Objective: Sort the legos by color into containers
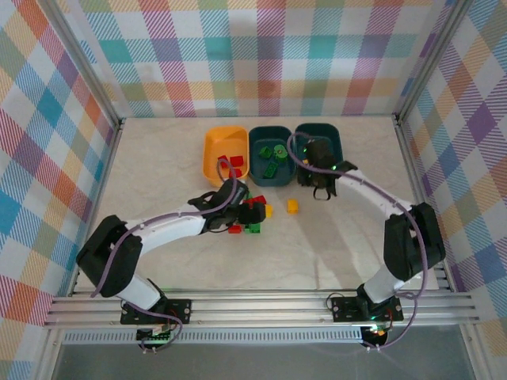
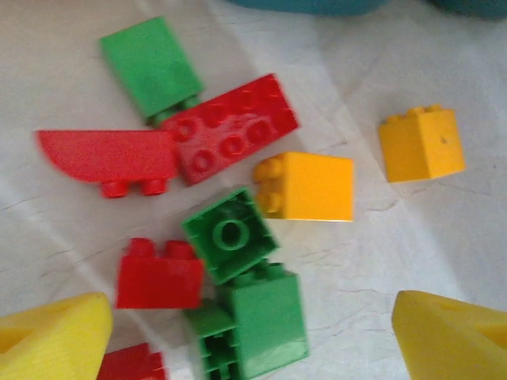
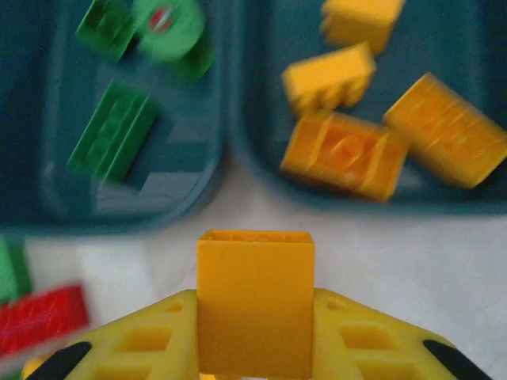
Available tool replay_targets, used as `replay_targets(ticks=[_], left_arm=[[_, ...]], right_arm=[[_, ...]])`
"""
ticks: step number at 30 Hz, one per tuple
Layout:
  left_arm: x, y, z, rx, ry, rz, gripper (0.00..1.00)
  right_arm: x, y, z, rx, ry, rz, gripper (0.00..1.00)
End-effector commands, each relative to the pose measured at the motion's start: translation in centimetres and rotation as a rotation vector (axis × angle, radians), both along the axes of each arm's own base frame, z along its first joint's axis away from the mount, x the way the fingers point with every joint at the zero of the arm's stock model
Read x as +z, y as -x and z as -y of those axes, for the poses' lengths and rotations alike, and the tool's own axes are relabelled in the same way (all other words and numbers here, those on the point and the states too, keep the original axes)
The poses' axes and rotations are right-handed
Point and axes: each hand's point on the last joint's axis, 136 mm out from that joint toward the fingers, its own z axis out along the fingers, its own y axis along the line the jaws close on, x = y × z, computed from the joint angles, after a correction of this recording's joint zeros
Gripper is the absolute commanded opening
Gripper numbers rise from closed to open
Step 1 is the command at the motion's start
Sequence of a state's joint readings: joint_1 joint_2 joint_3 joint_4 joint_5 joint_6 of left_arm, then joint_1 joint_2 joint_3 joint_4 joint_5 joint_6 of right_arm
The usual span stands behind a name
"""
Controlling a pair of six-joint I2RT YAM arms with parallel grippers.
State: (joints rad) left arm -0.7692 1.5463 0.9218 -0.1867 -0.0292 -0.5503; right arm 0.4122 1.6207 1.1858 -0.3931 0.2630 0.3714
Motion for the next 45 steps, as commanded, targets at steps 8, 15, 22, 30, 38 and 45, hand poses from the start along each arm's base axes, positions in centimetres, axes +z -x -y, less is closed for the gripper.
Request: replay_targets(ticks=[8,15,22,30,38,45], left_arm=[[0.2,1.2,3.2,-0.132,-0.146,0.005,0.83],[0.3,0.2,7.1,-0.181,-0.117,-0.004,0.87],[-1.3,-2.1,11.9,-0.136,-0.088,-0.057,0.88],[-4.7,-3.5,15.4,-0.139,-0.096,-0.141,0.82],[-5.4,-4.5,16.4,-0.137,-0.118,-0.131,0.44],[-3.0,-5.5,18.1,-0.192,-0.086,-0.076,0.19]], right_arm=[[-1.5,-8.8,5.3,-0.116,0.015,-0.069,0.54],[3.8,-5.9,5.3,-0.143,-0.056,0.071,0.65],[2.8,2.1,6.9,-0.248,-0.155,0.159,0.7],[2.7,6.7,9.3,-0.317,-0.166,0.227,0.76],[3.3,7.6,9.7,-0.337,-0.201,0.272,0.73],[3.5,8.1,10.5,-0.374,-0.205,0.303,0.73]])
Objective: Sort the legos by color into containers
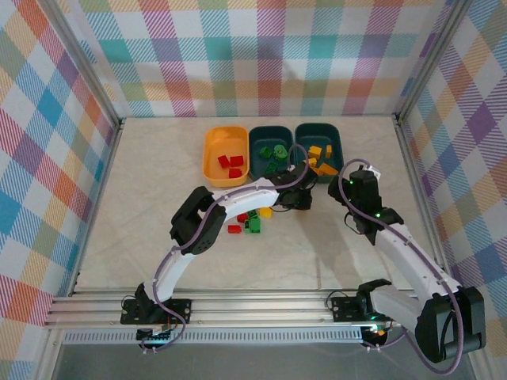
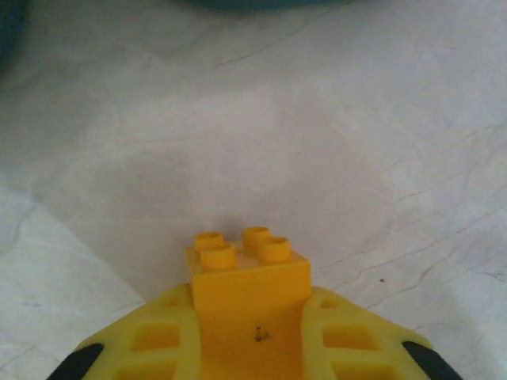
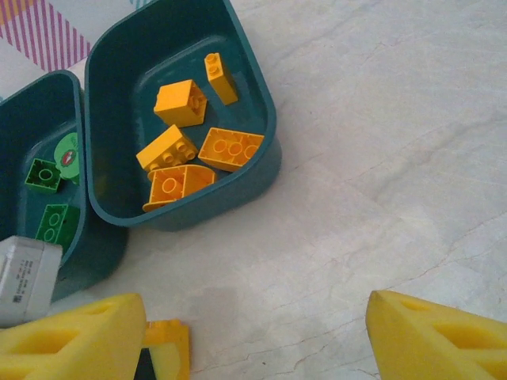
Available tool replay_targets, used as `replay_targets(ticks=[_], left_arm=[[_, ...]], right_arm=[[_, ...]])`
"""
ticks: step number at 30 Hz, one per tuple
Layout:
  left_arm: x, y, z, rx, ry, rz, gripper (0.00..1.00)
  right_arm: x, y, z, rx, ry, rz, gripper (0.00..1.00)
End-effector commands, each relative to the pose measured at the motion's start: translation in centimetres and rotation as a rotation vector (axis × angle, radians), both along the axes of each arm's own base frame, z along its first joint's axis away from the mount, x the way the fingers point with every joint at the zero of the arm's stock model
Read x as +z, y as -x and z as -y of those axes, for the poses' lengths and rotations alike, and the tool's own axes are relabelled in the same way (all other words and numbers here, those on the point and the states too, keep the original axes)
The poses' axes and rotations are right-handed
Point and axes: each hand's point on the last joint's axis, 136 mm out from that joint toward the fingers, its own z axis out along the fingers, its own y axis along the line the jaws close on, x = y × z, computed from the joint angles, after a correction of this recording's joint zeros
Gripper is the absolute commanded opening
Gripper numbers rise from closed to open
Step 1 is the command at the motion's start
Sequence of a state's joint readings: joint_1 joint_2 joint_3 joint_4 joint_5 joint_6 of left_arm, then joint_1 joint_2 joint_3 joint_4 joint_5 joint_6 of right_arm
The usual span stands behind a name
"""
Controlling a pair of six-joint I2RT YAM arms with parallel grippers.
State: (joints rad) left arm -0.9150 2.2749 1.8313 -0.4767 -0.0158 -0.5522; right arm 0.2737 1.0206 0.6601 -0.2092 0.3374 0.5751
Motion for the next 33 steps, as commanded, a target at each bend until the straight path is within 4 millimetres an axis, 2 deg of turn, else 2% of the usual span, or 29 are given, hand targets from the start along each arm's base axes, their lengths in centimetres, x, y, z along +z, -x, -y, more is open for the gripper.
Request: replay_targets(ticks=[1,5,10,15,18,23,29,33], left_arm=[[0.6,0.2,0.7,-0.043,-0.012,0.008,0.19],[1.0,0.3,1.1,-0.06,0.001,0.005,0.16],[3.6,-0.6,2.1,-0.079,0.039,0.066,0.16],[7.4,-3.0,3.6,-0.099,0.087,0.155,0.16],[9.0,-4.8,4.3,-0.105,0.114,0.209,0.16],[10.0,-8.0,4.7,-0.103,0.139,0.245,0.17],[10.6,-10.8,5.6,-0.11,0.218,0.302,0.19],[11.0,-12.5,5.9,-0.104,0.234,0.362,0.21]], right_arm=[[1.0,0.0,0.8,-0.049,-0.021,0.053,0.73],[1.4,0.1,0.9,-0.052,-0.026,0.067,0.73],[1.5,0.3,1.3,-0.068,-0.025,0.072,0.73],[2.1,0.8,2.0,-0.097,-0.024,0.098,0.73],[2.4,1.0,2.4,-0.112,-0.025,0.113,0.73],[2.7,1.1,2.7,-0.117,-0.032,0.117,0.72],[4.4,1.9,3.5,-0.13,-0.022,0.16,0.72],[4.5,2.1,3.8,-0.135,-0.026,0.169,0.73]])
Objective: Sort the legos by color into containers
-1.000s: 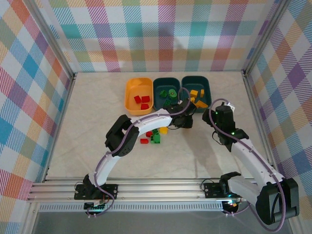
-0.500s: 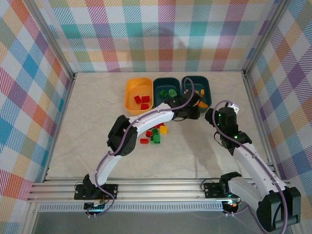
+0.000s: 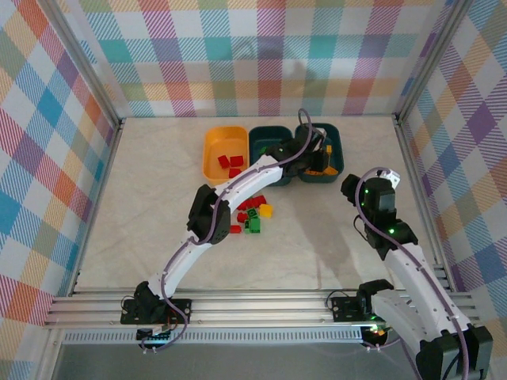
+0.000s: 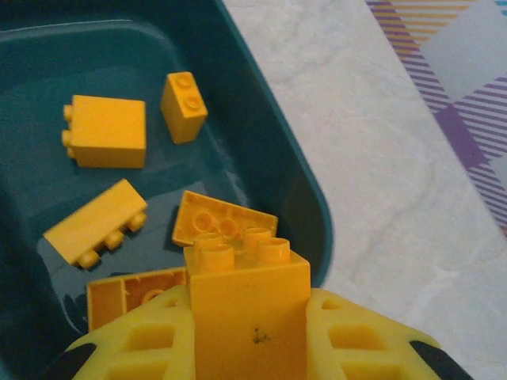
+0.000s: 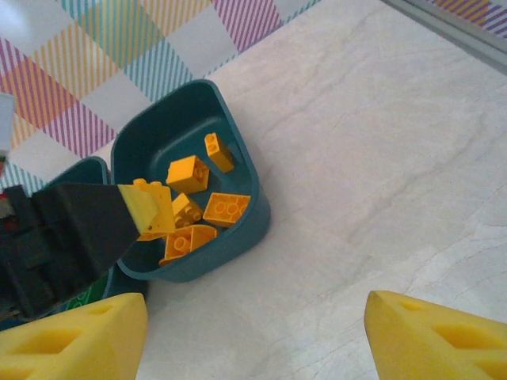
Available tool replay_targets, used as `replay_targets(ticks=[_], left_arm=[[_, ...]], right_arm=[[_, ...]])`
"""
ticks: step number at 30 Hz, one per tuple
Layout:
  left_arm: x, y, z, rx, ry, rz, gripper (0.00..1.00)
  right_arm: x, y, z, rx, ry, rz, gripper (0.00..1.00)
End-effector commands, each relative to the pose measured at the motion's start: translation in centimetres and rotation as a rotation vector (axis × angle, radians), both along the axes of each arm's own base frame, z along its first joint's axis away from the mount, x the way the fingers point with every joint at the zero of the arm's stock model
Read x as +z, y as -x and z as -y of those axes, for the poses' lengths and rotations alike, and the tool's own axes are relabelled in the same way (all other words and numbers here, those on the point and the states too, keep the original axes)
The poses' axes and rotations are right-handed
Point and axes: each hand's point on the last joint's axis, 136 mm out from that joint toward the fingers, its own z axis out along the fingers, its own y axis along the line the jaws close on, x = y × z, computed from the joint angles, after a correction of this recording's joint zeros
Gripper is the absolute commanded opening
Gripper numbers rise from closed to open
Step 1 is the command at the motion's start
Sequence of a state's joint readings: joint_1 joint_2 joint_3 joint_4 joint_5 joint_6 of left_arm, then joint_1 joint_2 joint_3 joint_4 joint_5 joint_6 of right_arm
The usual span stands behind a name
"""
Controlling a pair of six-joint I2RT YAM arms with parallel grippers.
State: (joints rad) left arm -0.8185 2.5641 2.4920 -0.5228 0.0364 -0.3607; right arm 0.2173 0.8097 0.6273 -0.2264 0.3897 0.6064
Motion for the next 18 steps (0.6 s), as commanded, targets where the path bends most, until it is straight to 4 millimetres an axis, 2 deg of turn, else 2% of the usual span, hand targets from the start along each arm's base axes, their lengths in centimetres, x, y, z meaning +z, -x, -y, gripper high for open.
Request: replay_targets(ticks=[1,3,4,6,7,9,10,11,14,16,18], left_arm=[[2.0,-1.8,0.7,-0.014,0.048,0.09,0.21],[1.7,-2.7,0.5,0.006,0.049,0.101,0.24],[1.6,-2.9,0.5,0.013,0.051,0.104,0.29],[1.7,-3.6,0.2,0.029,0.054,0.116,0.52],[2.1,-3.7,0.2,0.027,0.062,0.122,0.55],[3.5,-4.1,0.0,0.033,0.08,0.147,0.74],[4.2,-4.2,-0.1,0.037,0.083,0.163,0.8],[5.1,-4.1,-0.1,0.032,0.088,0.176,0.83],[7.9,-3.4,-1.1,0.028,0.086,0.195,0.84],[9.2,-3.0,-2.5,0.043,0.074,0.185,0.83],[9.6,-2.9,-4.8,0.084,0.087,0.155,0.83]], right_arm=[[-0.1,0.1,0.5,-0.018,0.01,-0.001,0.73],[-0.4,0.0,0.5,-0.014,0.008,-0.014,0.73],[-0.6,-0.2,0.3,-0.008,0.005,-0.022,0.73],[-0.8,-0.4,0.0,0.007,0.0,-0.034,0.74],[-0.9,-0.5,-0.1,0.015,0.0,-0.035,0.74],[-1.0,-0.7,-0.5,0.036,-0.002,-0.04,0.74],[-1.0,-0.9,-0.7,0.044,-0.004,-0.038,0.74],[-1.1,-1.0,-0.9,0.059,-0.007,-0.039,0.74],[-1.3,-1.6,-2.5,0.14,-0.022,-0.036,0.73],[-1.4,-2.2,-4.7,0.236,-0.03,-0.037,0.72],[-1.9,-2.6,-7.5,0.335,-0.005,-0.057,0.71]])
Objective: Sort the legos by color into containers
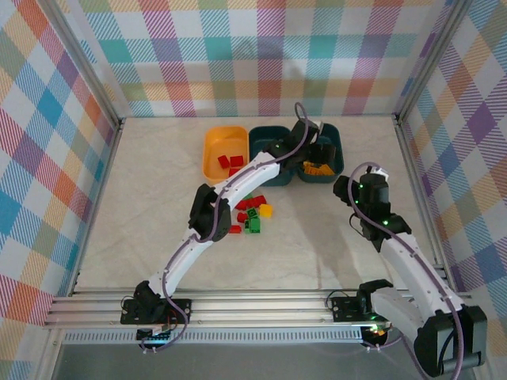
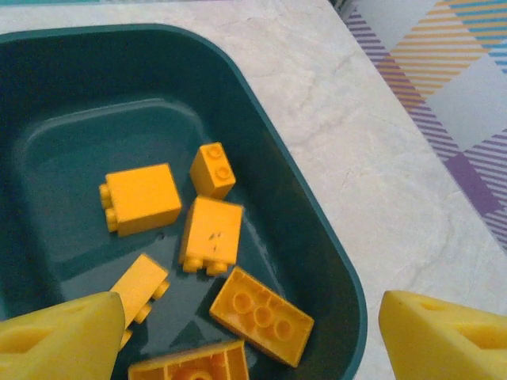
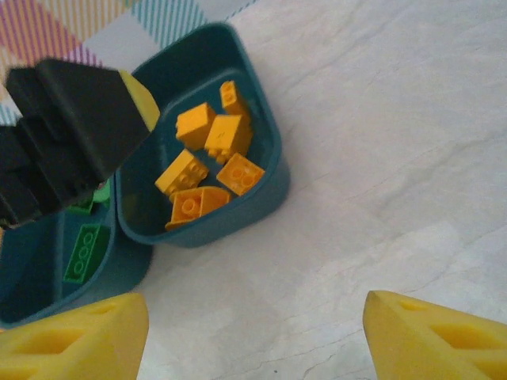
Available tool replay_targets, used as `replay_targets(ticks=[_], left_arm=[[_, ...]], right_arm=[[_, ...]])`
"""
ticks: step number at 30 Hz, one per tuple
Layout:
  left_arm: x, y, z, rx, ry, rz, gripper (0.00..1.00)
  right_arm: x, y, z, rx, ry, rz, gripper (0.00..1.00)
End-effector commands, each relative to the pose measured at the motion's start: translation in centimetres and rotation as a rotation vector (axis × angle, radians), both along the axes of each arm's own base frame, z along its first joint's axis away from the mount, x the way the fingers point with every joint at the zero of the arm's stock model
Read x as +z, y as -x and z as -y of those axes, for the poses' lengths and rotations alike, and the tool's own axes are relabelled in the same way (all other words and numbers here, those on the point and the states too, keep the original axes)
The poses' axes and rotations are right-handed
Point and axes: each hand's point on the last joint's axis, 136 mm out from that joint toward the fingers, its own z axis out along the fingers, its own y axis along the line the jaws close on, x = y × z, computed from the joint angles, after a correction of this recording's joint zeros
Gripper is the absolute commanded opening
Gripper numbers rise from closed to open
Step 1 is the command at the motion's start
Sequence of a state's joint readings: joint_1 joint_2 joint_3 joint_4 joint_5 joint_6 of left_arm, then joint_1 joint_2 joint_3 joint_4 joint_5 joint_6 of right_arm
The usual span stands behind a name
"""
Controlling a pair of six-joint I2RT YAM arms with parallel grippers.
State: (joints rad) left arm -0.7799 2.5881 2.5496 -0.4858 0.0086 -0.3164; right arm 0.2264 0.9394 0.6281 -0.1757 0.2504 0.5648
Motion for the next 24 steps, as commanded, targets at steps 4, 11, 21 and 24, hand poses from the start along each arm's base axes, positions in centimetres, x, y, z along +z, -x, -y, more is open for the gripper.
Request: replay_targets(ticks=[4,11,21,24], left_arm=[[8.1,0.9,-12.1,0.211,0.226,0.012,0.84],[-1.6,7.6,-29.1,0.595,0.217,-0.221,0.86],[-6.8,16.3,-36.5,0.706,0.124,-0.278,0.86],[-6.5,16.9,-36.9,0.703,0.114,-0.261,0.87]], right_arm=[[-1.2,-0.9,-11.7,0.406,0.091,-0.033,0.71],[-7.6,3.4,-22.5,0.733,0.077,-0.27,0.64],[-13.4,7.1,-28.2,0.846,0.083,-0.476,0.65],[-14.6,7.2,-28.1,0.838,0.099,-0.512,0.64]])
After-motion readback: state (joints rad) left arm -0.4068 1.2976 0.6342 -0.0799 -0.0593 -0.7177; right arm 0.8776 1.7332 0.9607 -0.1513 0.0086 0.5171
